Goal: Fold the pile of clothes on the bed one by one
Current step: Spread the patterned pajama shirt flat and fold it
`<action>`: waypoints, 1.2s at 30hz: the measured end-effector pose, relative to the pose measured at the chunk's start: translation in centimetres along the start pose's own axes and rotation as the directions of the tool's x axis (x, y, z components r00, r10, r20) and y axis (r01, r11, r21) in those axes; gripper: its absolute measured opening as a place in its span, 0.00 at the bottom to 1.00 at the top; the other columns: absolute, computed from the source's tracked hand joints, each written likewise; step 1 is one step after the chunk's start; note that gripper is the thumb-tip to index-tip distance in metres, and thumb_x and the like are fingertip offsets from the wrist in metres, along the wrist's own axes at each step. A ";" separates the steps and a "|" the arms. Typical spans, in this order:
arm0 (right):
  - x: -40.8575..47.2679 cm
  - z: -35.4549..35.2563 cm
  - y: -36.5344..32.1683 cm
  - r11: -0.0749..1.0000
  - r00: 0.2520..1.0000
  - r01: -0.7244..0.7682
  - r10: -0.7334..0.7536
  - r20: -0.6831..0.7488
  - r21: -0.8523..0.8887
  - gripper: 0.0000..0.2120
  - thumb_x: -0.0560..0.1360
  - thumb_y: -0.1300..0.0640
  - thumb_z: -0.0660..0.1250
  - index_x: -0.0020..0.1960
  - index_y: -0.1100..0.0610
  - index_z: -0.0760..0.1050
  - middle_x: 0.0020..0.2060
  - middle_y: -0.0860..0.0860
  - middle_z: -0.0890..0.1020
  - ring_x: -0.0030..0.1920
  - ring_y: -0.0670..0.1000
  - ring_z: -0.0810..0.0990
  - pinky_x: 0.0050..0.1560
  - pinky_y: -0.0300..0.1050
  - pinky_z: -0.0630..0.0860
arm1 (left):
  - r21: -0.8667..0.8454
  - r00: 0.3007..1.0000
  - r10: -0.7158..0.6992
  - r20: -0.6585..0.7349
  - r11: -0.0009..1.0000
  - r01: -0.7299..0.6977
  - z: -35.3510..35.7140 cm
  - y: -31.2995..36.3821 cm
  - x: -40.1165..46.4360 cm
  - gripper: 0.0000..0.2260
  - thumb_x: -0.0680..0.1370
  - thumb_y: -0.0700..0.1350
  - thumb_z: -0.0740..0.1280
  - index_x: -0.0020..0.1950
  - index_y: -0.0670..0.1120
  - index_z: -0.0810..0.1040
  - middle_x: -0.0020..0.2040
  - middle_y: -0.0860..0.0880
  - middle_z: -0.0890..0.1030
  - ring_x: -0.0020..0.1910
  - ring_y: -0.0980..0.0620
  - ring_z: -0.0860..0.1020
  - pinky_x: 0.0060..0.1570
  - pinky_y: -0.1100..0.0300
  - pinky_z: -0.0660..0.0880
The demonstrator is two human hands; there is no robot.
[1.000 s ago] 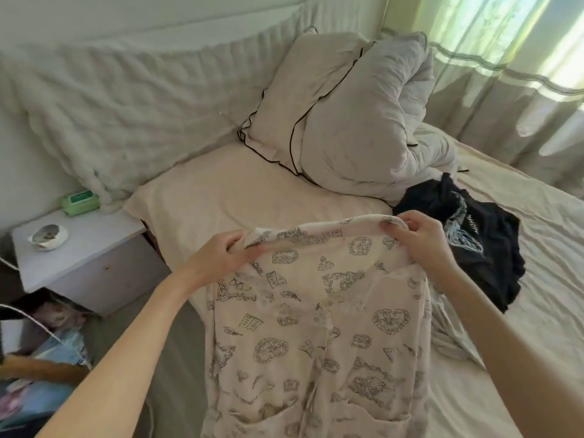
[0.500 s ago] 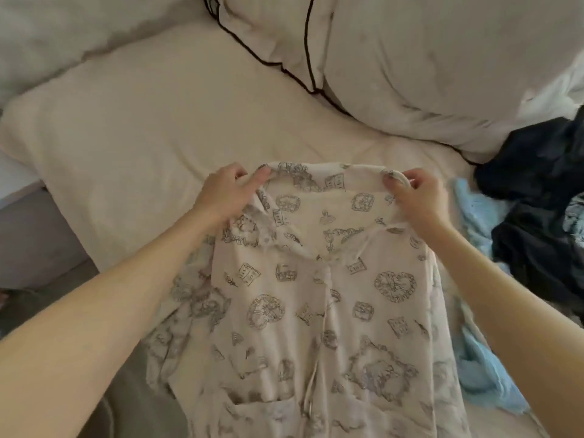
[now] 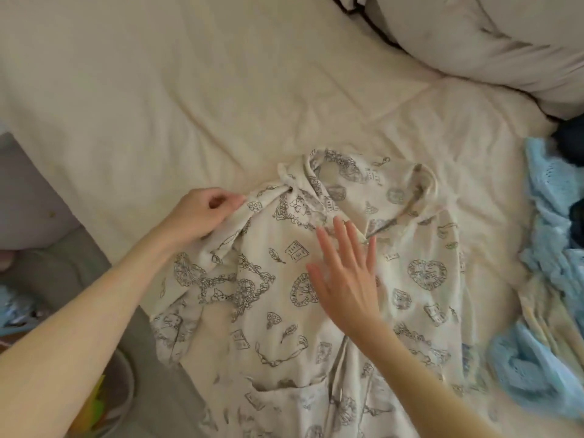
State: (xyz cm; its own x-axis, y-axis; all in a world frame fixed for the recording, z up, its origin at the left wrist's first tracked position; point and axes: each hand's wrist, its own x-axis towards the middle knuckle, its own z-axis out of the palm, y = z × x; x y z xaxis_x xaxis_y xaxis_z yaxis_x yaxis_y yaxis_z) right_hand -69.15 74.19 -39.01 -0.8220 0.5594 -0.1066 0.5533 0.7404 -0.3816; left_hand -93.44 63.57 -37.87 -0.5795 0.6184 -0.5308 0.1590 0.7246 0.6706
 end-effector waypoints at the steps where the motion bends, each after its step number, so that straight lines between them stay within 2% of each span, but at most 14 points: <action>1: 0.1 0.6 -0.4 1.000 1.000 0.003 -0.002 0.021 -0.004 0.26 0.79 0.45 0.58 0.74 0.55 0.63 0.74 0.57 0.60 0.75 0.58 0.54 0.73 0.65 0.48 | 0.013 1.000 0.007 0.028 1.000 -0.007 0.2 0.1 0.0 0.05 0.76 0.54 0.65 0.44 0.56 0.78 0.42 0.62 0.78 0.43 0.65 0.75 0.40 0.70 0.68; 5: 1.2 1.6 -0.8 0.999 0.993 0.008 -0.003 0.118 -0.042 0.28 0.80 0.40 0.52 0.75 0.52 0.62 0.76 0.55 0.55 0.77 0.57 0.47 0.74 0.61 0.41 | 0.068 0.992 0.062 -0.110 0.996 -0.054 -0.8 0.0 0.3 0.07 0.80 0.48 0.62 0.45 0.49 0.77 0.39 0.58 0.77 0.38 0.59 0.74 0.36 0.62 0.67; 7: 2.0 1.6 -0.5 0.998 0.986 0.017 -0.007 0.169 -0.057 0.27 0.80 0.40 0.52 0.75 0.51 0.61 0.77 0.53 0.54 0.77 0.55 0.46 0.74 0.59 0.38 | 0.040 0.966 0.057 -0.251 0.998 -0.048 -2.0 -0.6 0.5 0.07 0.80 0.46 0.61 0.48 0.46 0.77 0.40 0.55 0.77 0.39 0.55 0.74 0.42 0.59 0.68; 11: 4.2 0.5 -0.5 0.999 0.998 -0.042 0.041 0.043 0.020 0.25 0.78 0.41 0.57 0.69 0.53 0.69 0.69 0.52 0.71 0.70 0.54 0.66 0.71 0.56 0.55 | 0.011 0.909 0.023 -0.416 1.000 -0.020 -3.4 -1.4 1.0 0.07 0.80 0.46 0.61 0.50 0.46 0.77 0.46 0.51 0.79 0.45 0.53 0.76 0.45 0.64 0.66; 15: 10.0 -1.2 -1.5 0.963 0.973 -0.219 0.228 -0.041 0.159 0.23 0.78 0.39 0.56 0.62 0.54 0.73 0.57 0.52 0.77 0.59 0.53 0.73 0.60 0.51 0.65 | 0.141 0.936 0.145 -0.321 0.985 -0.104 -2.2 -1.0 0.8 0.12 0.77 0.57 0.63 0.56 0.53 0.75 0.51 0.52 0.76 0.45 0.55 0.76 0.47 0.58 0.70; 17: 13.6 -1.8 -2.0 0.893 0.948 -0.318 0.311 0.073 0.319 0.18 0.78 0.38 0.56 0.44 0.51 0.74 0.40 0.48 0.79 0.44 0.50 0.77 0.51 0.48 0.71 | 0.210 0.949 0.203 -0.243 0.966 -0.153 -1.4 -0.4 0.9 0.17 0.74 0.61 0.65 0.59 0.55 0.76 0.53 0.53 0.73 0.49 0.56 0.74 0.49 0.55 0.70; 19: 16.3 -2.0 -2.3 0.831 0.911 -0.411 0.354 0.212 0.376 0.21 0.77 0.41 0.59 0.31 0.52 0.65 0.26 0.46 0.69 0.29 0.49 0.70 0.37 0.42 0.68 | 0.289 0.954 0.222 -0.199 0.944 -0.160 -0.8 0.2 1.5 0.15 0.74 0.59 0.66 0.56 0.53 0.79 0.53 0.52 0.73 0.52 0.55 0.72 0.51 0.55 0.70; 21: 17.9 -2.2 -2.1 0.805 0.889 -0.457 0.400 0.224 0.379 0.20 0.76 0.52 0.63 0.28 0.54 0.63 0.23 0.47 0.66 0.27 0.49 0.66 0.31 0.40 0.64 | 0.321 0.950 0.224 -0.216 0.936 -0.147 -0.5 0.6 2.5 0.11 0.76 0.53 0.66 0.52 0.48 0.80 0.51 0.49 0.76 0.49 0.51 0.74 0.49 0.54 0.72; 26: 20.3 -2.8 -1.3 0.472 0.720 -0.669 0.603 0.343 0.573 0.16 0.77 0.64 0.57 0.30 0.57 0.61 0.22 0.48 0.66 0.23 0.47 0.65 0.23 0.36 0.63 | -0.117 0.919 -0.063 -0.389 0.993 0.019 -1.2 0.9 4.9 0.05 0.77 0.50 0.66 0.45 0.49 0.78 0.46 0.49 0.79 0.46 0.51 0.76 0.47 0.60 0.70; 28: 20.1 -2.8 -1.2 0.363 0.694 -0.694 0.567 0.443 0.622 0.11 0.77 0.62 0.59 0.38 0.65 0.71 0.31 0.55 0.80 0.33 0.49 0.80 0.38 0.38 0.77 | -0.007 0.930 -0.050 -0.364 0.999 0.051 -1.2 0.6 5.2 0.08 0.77 0.53 0.66 0.46 0.50 0.76 0.45 0.51 0.77 0.47 0.50 0.75 0.49 0.58 0.71; 29: 20.0 -2.7 -1.3 0.353 0.712 -0.679 0.534 0.457 0.644 0.12 0.77 0.60 0.60 0.50 0.70 0.74 0.45 0.61 0.83 0.48 0.55 0.83 0.53 0.49 0.79 | 0.041 0.935 -0.026 -0.354 0.998 0.044 -1.2 0.4 5.4 0.09 0.77 0.56 0.65 0.46 0.50 0.76 0.44 0.52 0.77 0.46 0.51 0.75 0.49 0.58 0.71; 30: 18.8 -3.0 -1.7 0.410 0.748 -0.648 0.502 0.435 0.642 0.17 0.78 0.58 0.60 0.60 0.70 0.70 0.57 0.64 0.79 0.58 0.61 0.79 0.61 0.57 0.75 | 0.062 0.940 -0.016 -0.340 0.997 0.039 -1.1 0.1 4.5 0.11 0.76 0.58 0.64 0.47 0.50 0.75 0.43 0.53 0.76 0.44 0.52 0.75 0.47 0.58 0.71; 32: 16.0 -2.9 -2.1 0.667 0.870 -0.490 0.410 0.273 0.561 0.22 0.78 0.56 0.60 0.71 0.62 0.65 0.66 0.58 0.74 0.65 0.58 0.74 0.66 0.55 0.70 | 0.066 0.944 -0.005 -0.329 0.997 0.028 -1.5 -0.9 3.3 0.14 0.75 0.62 0.63 0.48 0.52 0.74 0.40 0.58 0.75 0.40 0.57 0.75 0.41 0.61 0.69; 36: 8.5 -1.8 -2.6 0.965 0.992 -0.123 0.120 0.028 0.230 0.26 0.80 0.52 0.59 0.76 0.57 0.58 0.75 0.55 0.60 0.76 0.55 0.56 0.74 0.55 0.53 | 0.086 0.929 0.007 -0.371 0.996 0.027 -1.7 -5.2 -2.0 0.14 0.74 0.63 0.64 0.52 0.56 0.71 0.41 0.62 0.72 0.40 0.61 0.73 0.38 0.65 0.67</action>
State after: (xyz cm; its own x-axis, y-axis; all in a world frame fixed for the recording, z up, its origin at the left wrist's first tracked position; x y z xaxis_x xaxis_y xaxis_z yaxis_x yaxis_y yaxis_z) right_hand -77.36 77.71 -37.31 -0.7530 0.6338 -0.1771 0.6046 0.5600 -0.5665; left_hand -94.48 58.05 -39.42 -0.8334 0.4666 -0.2963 0.2116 0.7646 0.6088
